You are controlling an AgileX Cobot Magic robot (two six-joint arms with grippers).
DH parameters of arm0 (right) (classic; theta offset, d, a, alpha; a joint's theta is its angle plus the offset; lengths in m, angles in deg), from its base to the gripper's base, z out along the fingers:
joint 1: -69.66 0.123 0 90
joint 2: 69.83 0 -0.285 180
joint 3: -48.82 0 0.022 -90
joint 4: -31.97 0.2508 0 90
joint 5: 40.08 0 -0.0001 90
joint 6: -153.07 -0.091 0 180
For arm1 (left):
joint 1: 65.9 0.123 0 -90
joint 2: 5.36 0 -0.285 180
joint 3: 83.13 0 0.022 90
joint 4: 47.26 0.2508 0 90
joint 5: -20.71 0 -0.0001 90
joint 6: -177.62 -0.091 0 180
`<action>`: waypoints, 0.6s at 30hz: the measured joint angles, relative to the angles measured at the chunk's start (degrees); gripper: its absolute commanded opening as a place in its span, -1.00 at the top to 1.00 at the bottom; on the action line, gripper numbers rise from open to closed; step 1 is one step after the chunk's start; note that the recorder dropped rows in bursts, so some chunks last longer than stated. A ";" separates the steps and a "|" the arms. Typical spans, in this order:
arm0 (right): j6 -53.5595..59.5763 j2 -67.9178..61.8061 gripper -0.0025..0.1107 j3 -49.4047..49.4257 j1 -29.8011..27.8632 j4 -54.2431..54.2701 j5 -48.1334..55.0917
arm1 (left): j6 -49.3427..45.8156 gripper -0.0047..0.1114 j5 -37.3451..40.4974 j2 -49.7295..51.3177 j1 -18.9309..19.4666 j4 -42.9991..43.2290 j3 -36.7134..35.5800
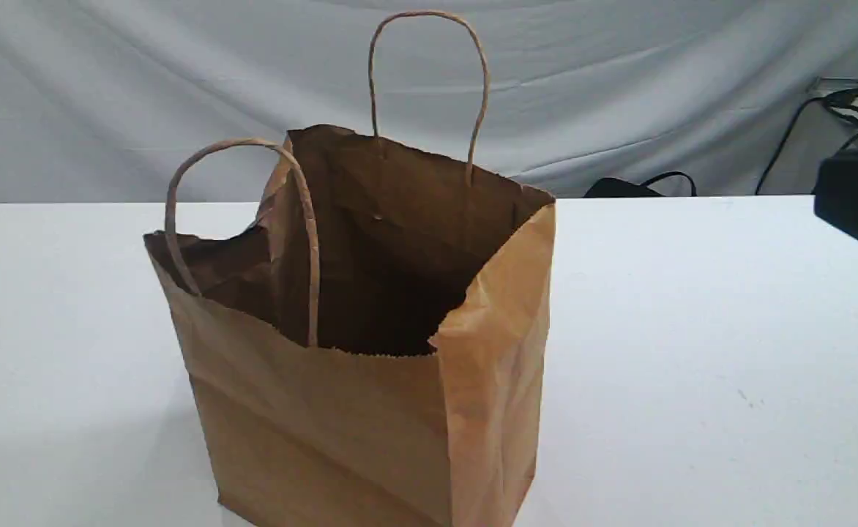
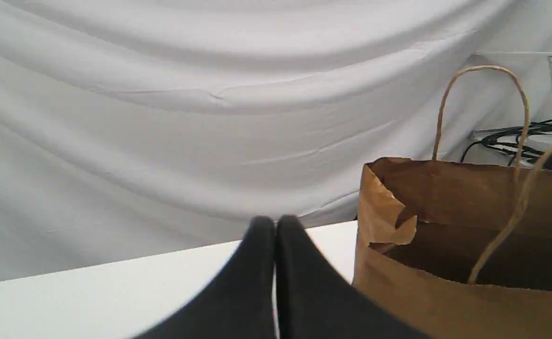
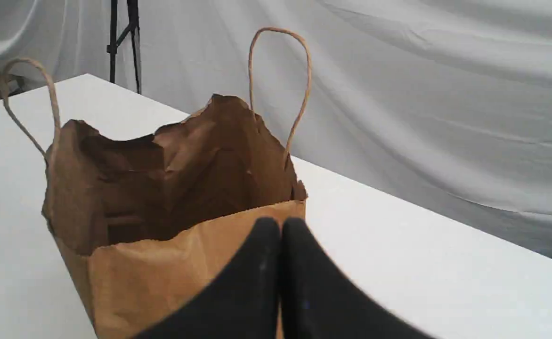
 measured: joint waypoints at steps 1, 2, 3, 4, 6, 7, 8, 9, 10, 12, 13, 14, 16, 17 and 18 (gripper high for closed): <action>0.00 0.22 0.96 0.00 0.00 0.00 0.00 | 0.00 0.92 0.00 0.00 0.00 0.00 0.00; 0.00 0.68 0.96 0.00 0.00 0.00 0.00 | 0.00 0.92 0.07 0.00 0.00 0.00 0.00; -0.11 1.31 0.96 0.00 -0.17 0.00 0.00 | 0.00 0.92 0.07 0.00 0.00 0.00 0.00; -0.53 1.94 0.96 0.00 -0.71 0.00 0.00 | 0.00 0.92 0.07 0.00 0.00 0.00 0.00; -1.75 4.24 0.96 0.00 -3.51 0.41 -0.51 | 0.00 0.92 0.07 0.00 0.00 0.00 0.00; -2.20 5.20 0.96 0.14 -4.96 0.53 -1.35 | 0.00 0.92 0.07 0.00 0.00 0.00 0.00; -2.20 6.45 0.96 0.59 -7.06 0.53 -3.21 | 0.00 0.92 0.07 0.00 0.00 0.00 0.00; -1.91 7.49 0.96 1.53 -9.36 0.65 -5.91 | 0.00 0.92 0.07 0.00 0.00 0.00 0.00; -1.27 8.81 0.96 3.06 -11.81 0.65 -8.67 | 0.00 0.92 0.07 0.00 0.00 0.00 0.00; 0.52 11.35 0.96 6.70 -15.87 0.80 -16.33 | 0.00 0.92 0.07 0.00 0.00 0.00 0.00; 1.64 13.16 0.96 10.81 -19.41 0.80 -21.63 | 0.00 0.92 0.07 0.00 0.00 0.00 0.00; 2.40 14.83 0.96 13.34 -21.39 0.80 -25.61 | 0.00 0.92 0.07 0.00 0.00 0.00 0.00; 3.09 18.35 0.96 19.10 -25.57 0.90 -31.03 | 0.00 0.92 0.07 0.00 0.00 0.00 0.00; 3.24 21.05 0.96 22.74 -28.06 0.88 -33.04 | 0.00 0.92 0.07 0.00 0.00 0.00 0.00; 3.24 22.01 0.96 24.43 -29.24 0.88 -34.23 | 0.00 0.92 0.07 0.00 0.00 0.00 0.00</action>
